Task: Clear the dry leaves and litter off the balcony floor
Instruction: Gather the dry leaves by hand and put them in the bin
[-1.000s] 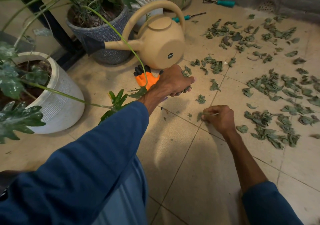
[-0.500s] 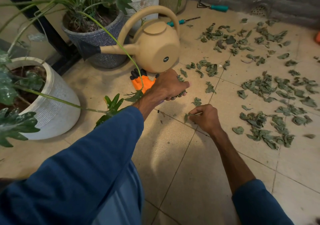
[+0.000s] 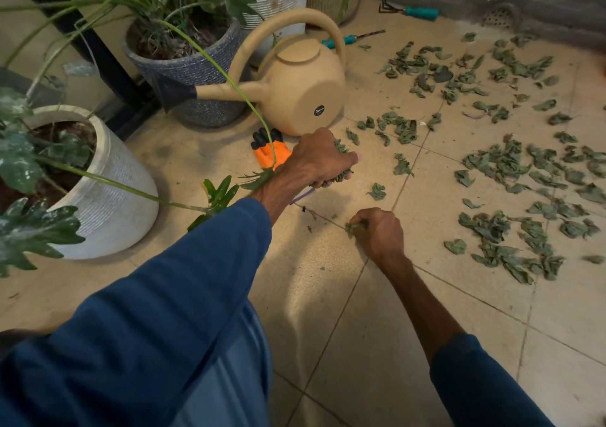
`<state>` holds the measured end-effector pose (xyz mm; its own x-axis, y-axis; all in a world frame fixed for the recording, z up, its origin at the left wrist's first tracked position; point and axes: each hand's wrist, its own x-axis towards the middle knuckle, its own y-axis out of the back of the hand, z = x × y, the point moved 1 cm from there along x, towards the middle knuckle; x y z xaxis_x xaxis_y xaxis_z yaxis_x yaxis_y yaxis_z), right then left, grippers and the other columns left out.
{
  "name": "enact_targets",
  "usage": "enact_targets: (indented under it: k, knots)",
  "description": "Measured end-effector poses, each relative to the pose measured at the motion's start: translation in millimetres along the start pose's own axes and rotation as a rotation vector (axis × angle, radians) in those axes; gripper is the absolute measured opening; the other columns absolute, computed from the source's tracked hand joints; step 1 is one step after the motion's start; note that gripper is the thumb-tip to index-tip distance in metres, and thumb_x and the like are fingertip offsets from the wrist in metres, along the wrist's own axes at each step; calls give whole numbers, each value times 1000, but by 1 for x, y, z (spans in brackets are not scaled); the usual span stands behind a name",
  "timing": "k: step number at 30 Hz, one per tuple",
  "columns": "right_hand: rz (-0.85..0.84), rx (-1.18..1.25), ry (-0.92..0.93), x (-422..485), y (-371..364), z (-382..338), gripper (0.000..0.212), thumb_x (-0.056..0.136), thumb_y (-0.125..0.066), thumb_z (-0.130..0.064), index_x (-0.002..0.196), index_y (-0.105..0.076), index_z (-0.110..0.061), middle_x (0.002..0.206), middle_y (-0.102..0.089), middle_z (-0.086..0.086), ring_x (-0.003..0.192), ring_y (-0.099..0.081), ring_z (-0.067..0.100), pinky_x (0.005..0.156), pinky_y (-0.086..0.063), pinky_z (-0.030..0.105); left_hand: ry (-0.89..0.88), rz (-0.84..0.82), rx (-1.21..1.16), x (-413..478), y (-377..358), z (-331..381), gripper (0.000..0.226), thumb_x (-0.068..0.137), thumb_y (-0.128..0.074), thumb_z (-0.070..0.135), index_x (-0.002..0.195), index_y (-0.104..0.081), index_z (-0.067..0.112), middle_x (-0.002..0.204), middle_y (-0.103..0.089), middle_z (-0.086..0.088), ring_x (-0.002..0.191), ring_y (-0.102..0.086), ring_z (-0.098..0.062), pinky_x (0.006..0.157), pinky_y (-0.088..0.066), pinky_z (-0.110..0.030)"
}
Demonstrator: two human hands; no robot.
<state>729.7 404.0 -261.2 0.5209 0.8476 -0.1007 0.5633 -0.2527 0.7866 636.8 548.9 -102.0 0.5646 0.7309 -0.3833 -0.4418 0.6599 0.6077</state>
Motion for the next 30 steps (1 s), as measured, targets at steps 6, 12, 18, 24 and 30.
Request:
enact_targets:
  k: [6,12,18,24,30]
  knots:
    - [134,243,-117,26,31,24,10,83,-80,-8,91,-80,-14,89,-76,-3,76,-67,4,73,-57,21,4,1,9,-2,3,0,38,95,-70,37,92,-77,0,53,-68,8,45,-52,-13,36,-38,-19]
    - [133,134,-54,50,36,24,12,79,-81,-4,86,-78,-14,99,-73,2,93,-65,15,87,-54,31,10,25,21,-5,8,-2,36,95,-70,35,88,-77,1,52,-67,8,41,-52,-12,37,-40,-20]
    - [90,53,-45,39,18,26,14,89,-71,-4,93,-78,-16,96,-75,1,83,-66,13,76,-48,24,6,28,24,-7,12,-5,36,95,-70,35,85,-77,1,73,-77,-2,49,-55,-15,37,-41,-21]
    - [174,-26,17,24,18,24,15,90,-69,-3,98,-76,-13,93,-73,9,75,-59,14,70,-42,22,40,18,1,-9,13,-2,34,96,-70,34,92,-76,1,74,-77,0,51,-54,-14,39,-40,-21]
    - [69,-187,111,31,17,14,30,86,-63,10,107,-76,-7,103,-73,15,92,-69,29,81,-55,35,52,19,-13,-9,13,1,35,96,-69,33,91,-76,-1,49,-65,8,43,-49,-11,36,-37,-19]
